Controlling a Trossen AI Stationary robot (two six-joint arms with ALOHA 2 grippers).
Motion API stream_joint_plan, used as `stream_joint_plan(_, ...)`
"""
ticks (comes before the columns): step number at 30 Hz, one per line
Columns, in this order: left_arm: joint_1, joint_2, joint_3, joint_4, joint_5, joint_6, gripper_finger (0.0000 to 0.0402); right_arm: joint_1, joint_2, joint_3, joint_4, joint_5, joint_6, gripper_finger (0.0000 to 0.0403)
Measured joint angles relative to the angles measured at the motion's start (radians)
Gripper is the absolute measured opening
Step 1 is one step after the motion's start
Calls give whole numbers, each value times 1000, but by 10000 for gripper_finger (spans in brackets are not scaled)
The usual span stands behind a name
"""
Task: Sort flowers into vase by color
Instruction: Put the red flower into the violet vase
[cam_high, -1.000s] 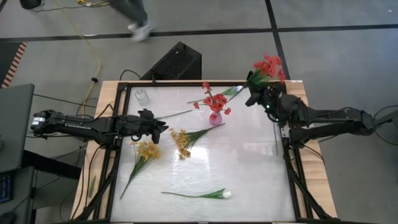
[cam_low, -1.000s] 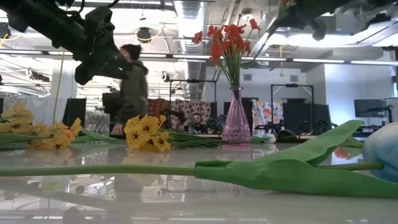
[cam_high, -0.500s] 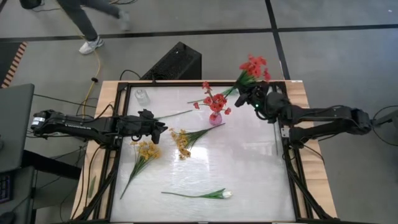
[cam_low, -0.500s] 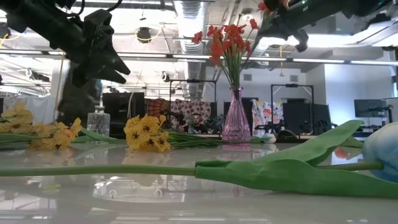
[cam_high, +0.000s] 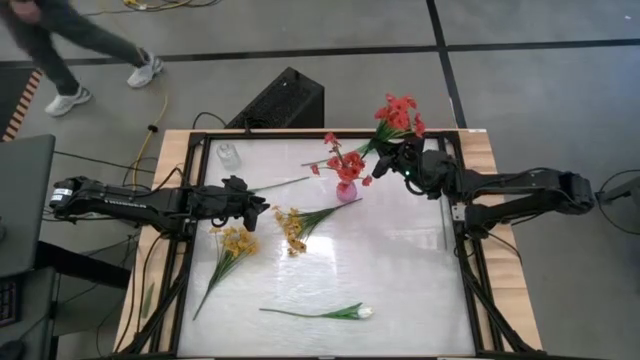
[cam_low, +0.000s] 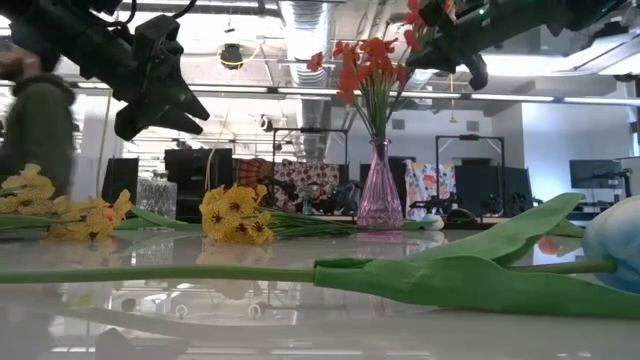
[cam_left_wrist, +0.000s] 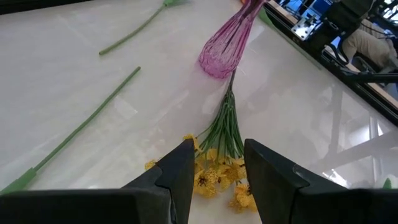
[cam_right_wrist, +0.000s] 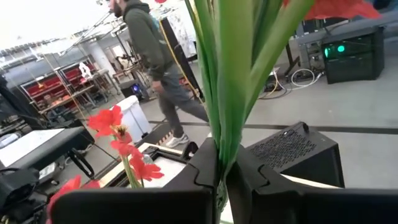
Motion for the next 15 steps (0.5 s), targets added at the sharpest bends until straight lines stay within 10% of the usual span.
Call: stream_joint_plan(15,0,0,0,-21,2,0,128,0,49,1,-20,-70,-41,42)
